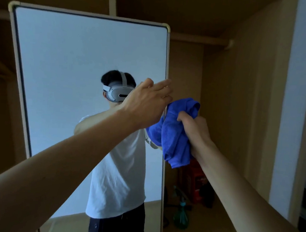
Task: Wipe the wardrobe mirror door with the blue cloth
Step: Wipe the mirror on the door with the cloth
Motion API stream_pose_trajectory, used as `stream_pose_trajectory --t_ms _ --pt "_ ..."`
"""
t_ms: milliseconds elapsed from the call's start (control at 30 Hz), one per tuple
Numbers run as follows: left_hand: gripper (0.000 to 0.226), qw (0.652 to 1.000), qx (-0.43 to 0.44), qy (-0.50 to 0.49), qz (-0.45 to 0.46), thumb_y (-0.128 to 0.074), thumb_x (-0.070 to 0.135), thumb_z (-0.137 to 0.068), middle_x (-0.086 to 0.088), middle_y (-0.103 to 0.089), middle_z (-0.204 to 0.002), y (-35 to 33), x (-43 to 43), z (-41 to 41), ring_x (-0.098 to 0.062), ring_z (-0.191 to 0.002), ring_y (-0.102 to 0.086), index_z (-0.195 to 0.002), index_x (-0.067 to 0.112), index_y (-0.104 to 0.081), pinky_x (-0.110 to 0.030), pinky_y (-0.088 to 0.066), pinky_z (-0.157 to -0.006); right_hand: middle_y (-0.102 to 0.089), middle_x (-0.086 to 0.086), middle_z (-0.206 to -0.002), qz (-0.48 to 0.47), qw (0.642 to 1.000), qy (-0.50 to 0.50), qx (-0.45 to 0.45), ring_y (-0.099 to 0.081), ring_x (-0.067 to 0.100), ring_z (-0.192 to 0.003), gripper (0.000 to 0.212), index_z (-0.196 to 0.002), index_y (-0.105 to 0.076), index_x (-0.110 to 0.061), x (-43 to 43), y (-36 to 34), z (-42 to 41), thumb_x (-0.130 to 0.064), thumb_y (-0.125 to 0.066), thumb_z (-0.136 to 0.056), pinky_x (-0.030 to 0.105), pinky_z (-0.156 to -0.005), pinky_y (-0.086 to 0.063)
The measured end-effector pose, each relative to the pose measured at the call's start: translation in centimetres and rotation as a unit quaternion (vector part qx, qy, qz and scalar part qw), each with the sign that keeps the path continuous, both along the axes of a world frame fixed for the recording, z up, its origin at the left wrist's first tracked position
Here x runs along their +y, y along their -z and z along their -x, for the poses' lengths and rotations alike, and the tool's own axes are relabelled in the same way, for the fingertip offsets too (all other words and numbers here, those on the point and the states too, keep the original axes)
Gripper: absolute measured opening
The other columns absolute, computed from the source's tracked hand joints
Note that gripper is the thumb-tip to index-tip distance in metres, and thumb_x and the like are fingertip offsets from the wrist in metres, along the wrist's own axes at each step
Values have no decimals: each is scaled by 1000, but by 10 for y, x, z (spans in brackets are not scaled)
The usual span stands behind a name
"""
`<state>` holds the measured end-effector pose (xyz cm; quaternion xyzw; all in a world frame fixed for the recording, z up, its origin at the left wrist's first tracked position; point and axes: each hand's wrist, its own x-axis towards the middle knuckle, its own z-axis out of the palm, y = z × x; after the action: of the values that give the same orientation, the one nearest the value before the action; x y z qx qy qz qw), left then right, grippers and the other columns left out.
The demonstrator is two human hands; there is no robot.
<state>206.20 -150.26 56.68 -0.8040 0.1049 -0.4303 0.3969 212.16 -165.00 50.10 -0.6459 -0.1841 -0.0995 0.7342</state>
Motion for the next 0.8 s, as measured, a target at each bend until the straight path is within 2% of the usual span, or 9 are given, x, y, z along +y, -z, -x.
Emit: stream_pose_trajectory --t_ms 67,167,200,267,400,467,567,633,800 --pt "42 1000 3 2 -3 -43 17 -90 1 -51 -150 -1 1 2 -16 -153 -28 -128 22 -63 -36 -31 -94 -53 3 -65 9 1000 12 -16 -56 25 -67 18 -68 -51 -16 -1 6 -1 -20 -59 -84 39 -64 -47" --pt "43 1000 1 7 -6 -43 17 -93 1 -48 -152 1 2 6 -16 -154 -25 -133 20 -58 -35 -30 -94 -64 7 -82 43 999 8 -7 -61 25 -77 17 -83 -61 -15 -6 25 -2 -31 -61 -82 45 -79 -55" --pt "43 1000 0 7 -6 -43 17 -94 1 -47 -153 1 3 7 -16 -155 -24 -135 20 -57 -35 -29 -95 -65 7 -83 56 998 4 -1 -62 24 -76 18 -84 -62 -15 -9 32 -2 -32 -62 -81 43 -78 -56" --pt "42 1000 3 6 -6 -40 18 -96 0 -46 -154 1 2 9 -17 -155 -22 -136 20 -55 -35 -28 -96 -63 2 -71 88 996 5 22 -61 20 -66 15 -76 -61 -15 -12 44 -2 -27 -63 -85 35 -63 -52" --pt "37 1000 1 16 -5 -41 16 -95 0 -55 -142 -2 -1 12 -18 -151 -31 -125 18 -61 -35 -32 -96 -42 -11 -39 122 989 -19 86 -45 9 -39 26 -59 -45 -19 -14 54 0 -17 -59 -81 24 -44 -34" --pt "34 1000 5 25 -8 -39 14 -93 0 -58 -133 -4 -4 11 -18 -144 -40 -117 18 -62 -36 -32 -94 -36 -12 -40 131 988 -20 78 -37 7 -36 30 -58 -38 -20 -15 46 -1 -17 -59 -79 21 -41 -30" --pt "36 999 2 42 -12 -34 12 -91 2 -57 -130 -11 -7 7 -16 -139 -42 -113 18 -61 -34 -30 -95 -33 -9 -46 116 992 -18 52 -35 11 -44 30 -58 -36 -22 -15 23 0 -17 -59 -77 25 -45 -29" --pt "38 999 -5 42 -9 -34 13 -92 2 -54 -137 -17 -5 4 -15 -144 -36 -119 18 -60 -34 -29 -98 -34 -9 -46 92 995 -29 37 -36 11 -43 29 -58 -36 -22 -13 5 0 -16 -58 -77 25 -46 -30" --pt "46 999 -26 28 15 -40 19 -98 2 -40 -157 -42 2 2 -15 -156 -17 -142 22 -52 -37 -27 -105 -34 -14 -35 52 998 -28 16 -35 4 -28 30 -61 -37 -21 -8 -40 3 -14 -57 -82 16 -34 -28"
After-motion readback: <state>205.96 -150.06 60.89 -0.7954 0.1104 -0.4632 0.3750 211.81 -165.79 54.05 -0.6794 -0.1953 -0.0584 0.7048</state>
